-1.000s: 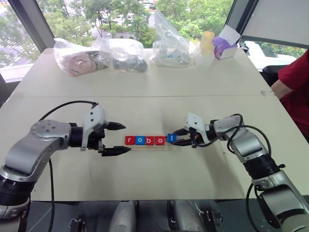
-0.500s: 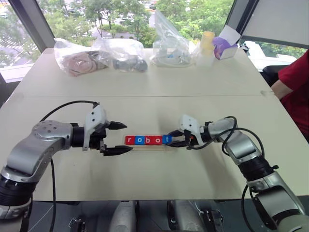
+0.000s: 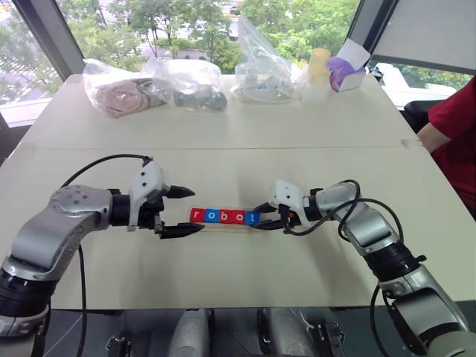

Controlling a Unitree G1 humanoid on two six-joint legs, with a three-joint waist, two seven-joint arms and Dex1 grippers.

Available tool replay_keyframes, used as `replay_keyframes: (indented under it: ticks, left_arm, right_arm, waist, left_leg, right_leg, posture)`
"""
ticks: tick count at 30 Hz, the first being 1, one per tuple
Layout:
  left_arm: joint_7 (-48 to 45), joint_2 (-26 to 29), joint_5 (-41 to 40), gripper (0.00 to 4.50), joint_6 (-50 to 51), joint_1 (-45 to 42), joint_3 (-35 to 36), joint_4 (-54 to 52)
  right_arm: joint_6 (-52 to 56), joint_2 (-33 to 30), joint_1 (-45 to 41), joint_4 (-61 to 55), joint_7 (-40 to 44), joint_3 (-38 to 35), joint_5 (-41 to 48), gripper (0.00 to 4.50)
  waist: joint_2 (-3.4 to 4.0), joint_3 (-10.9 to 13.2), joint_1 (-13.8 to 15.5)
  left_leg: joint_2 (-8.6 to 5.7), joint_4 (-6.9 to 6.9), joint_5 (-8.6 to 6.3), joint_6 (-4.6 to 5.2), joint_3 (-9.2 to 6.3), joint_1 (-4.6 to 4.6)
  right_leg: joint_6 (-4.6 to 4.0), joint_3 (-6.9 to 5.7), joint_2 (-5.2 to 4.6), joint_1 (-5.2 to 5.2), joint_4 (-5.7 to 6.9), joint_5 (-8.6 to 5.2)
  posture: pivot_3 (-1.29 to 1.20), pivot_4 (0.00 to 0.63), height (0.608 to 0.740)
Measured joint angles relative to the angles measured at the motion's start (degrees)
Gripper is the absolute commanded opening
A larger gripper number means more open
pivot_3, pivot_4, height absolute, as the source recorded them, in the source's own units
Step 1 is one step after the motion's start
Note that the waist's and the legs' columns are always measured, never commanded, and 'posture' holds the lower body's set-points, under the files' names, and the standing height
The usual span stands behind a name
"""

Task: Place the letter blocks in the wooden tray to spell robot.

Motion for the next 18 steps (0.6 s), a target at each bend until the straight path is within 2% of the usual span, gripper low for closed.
replay_keyframes:
  ticks: [18]
  left_arm:
    - [0.0,-0.7,1.8,4.5,-1.1,0.0,-1.0,0.5]
  right_arm:
    - [1.2,-1.1,0.9,-1.6,-1.0,-0.3,0.2,1.12]
  waist:
    - [-0.01,0.0,0.1]
  left_leg:
    - [0.0,0.0,0.0,0.0,0.0,0.0]
  right_leg:
    - [0.0,0.0,0.0,0.0,0.0,0.0]
  posture:
    - [0.0,0.15,0.74]
